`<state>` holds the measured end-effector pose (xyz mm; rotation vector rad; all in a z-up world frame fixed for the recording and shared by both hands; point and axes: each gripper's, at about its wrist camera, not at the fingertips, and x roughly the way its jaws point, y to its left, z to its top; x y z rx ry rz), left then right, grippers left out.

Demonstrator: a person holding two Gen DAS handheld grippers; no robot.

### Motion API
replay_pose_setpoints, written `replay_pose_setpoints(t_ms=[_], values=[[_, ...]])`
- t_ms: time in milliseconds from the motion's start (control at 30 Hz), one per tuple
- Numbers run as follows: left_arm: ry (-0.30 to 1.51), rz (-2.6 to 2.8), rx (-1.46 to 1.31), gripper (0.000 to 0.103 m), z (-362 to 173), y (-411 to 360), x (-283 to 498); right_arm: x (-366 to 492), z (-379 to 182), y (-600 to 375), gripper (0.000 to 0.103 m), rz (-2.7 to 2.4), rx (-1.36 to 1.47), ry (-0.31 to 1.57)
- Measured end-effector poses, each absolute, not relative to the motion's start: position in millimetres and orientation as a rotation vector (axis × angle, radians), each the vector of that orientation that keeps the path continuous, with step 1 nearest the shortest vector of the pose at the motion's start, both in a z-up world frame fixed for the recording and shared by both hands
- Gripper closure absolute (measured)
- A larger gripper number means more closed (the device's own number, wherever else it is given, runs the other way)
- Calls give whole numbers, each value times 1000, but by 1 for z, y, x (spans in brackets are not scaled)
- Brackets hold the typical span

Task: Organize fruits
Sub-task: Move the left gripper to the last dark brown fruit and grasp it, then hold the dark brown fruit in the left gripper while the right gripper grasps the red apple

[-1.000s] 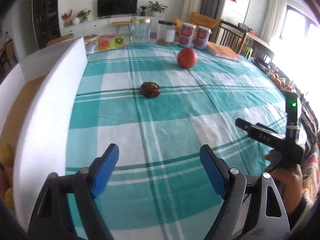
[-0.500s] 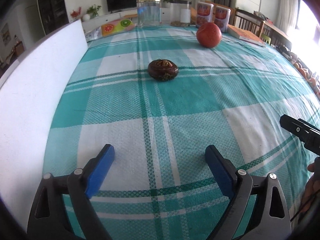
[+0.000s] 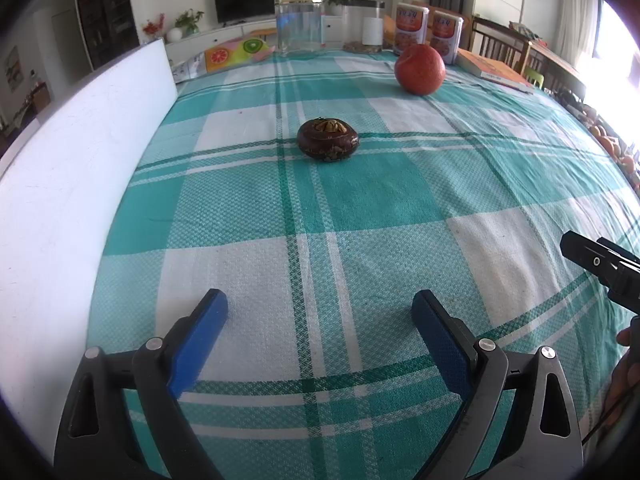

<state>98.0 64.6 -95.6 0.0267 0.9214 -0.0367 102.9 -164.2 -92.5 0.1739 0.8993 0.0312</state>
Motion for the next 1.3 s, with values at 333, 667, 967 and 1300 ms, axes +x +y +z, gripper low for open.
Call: replay_pose_setpoints(t_ms=[333,667,967,1300], values=[[951,-129,-80,7,-85,78,135,103,-92,-164,0,31,174,899],[905,-72,16,10,-85,57,210,103,-92,-164,0,30,172,900],[902,-97,59,54,-90,63,199,104,-93,-161,0,22,156,908],[884,-105,39,53,-91,71,177,105,-94,-160,0,12,133,917]])
